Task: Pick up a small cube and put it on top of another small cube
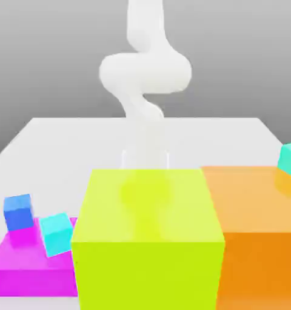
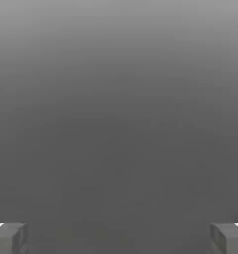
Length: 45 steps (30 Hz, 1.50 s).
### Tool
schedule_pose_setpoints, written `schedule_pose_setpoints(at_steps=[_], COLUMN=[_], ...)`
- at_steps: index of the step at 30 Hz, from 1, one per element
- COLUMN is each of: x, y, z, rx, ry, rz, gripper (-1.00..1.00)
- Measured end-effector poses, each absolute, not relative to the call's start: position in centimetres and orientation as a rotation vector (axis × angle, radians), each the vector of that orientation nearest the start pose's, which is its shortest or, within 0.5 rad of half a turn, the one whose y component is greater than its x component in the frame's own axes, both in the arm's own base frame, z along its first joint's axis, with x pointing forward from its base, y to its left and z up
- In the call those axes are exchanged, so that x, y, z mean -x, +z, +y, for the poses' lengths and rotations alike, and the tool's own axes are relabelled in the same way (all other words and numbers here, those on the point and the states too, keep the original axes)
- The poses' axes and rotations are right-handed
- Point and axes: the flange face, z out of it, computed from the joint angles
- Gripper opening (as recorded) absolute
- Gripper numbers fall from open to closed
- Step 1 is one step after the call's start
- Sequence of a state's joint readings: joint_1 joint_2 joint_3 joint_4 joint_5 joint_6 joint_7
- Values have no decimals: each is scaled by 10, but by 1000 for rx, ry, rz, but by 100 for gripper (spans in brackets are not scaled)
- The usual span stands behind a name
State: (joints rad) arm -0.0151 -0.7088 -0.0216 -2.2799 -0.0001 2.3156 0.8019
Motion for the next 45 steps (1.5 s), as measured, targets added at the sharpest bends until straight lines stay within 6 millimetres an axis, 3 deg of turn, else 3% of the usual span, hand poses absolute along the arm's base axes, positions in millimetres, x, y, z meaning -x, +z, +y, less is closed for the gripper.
schedule_pose_setpoints(at_steps=[9, 14, 18, 26, 33, 37, 38, 45], x=[-475, -511, -529, -538, -510, -505, -504, -504], y=[592, 524, 464, 332, 209, 143, 132, 132], z=[-93, -141, -186, -263, -326, -335, -335, -335], rx=[2495, 2499, 2488, 2458, 2408, 2400, 2399, 2398], ry=[-724, -587, -477, -246, -33, -2, -1, -3], rz=[1343, 1483, 1606, 1820, 2003, 2027, 2029, 2028], gripper=[0, 0, 0, 0, 0, 0, -100, -100])
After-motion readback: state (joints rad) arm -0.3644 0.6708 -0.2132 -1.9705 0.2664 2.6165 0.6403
